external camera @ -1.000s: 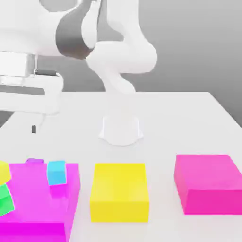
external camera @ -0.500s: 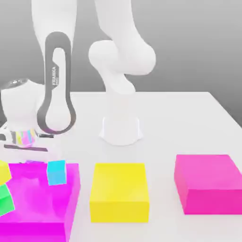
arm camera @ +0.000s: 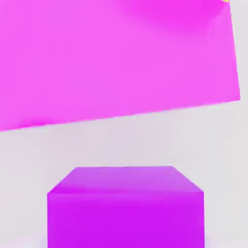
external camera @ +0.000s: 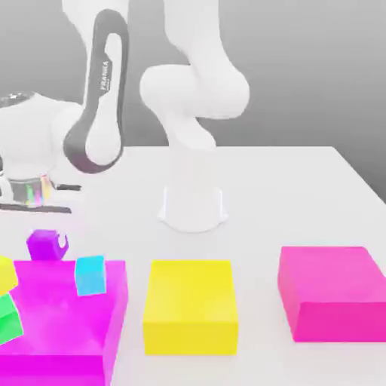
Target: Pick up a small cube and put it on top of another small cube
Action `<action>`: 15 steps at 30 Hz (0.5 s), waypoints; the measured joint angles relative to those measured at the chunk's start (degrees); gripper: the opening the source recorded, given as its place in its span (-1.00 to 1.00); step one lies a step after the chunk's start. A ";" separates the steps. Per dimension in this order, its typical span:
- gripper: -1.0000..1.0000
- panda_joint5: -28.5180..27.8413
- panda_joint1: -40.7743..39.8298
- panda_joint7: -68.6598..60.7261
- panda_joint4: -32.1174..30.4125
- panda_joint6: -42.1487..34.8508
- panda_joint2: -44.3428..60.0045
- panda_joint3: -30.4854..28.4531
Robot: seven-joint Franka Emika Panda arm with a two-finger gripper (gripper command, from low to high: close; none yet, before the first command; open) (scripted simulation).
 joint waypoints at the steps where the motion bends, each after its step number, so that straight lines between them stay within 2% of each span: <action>1: -1.00 -0.91 0.72 0.49 0.86 -1.85 -1.37 0.67; 11: -1.00 -3.08 8.53 4.18 4.40 -16.93 -13.77 10.16; 13: -1.00 -2.80 9.43 4.04 4.46 -16.93 -13.60 10.99; 15: -1.00 -2.08 9.89 3.50 3.63 -13.38 -10.80 10.94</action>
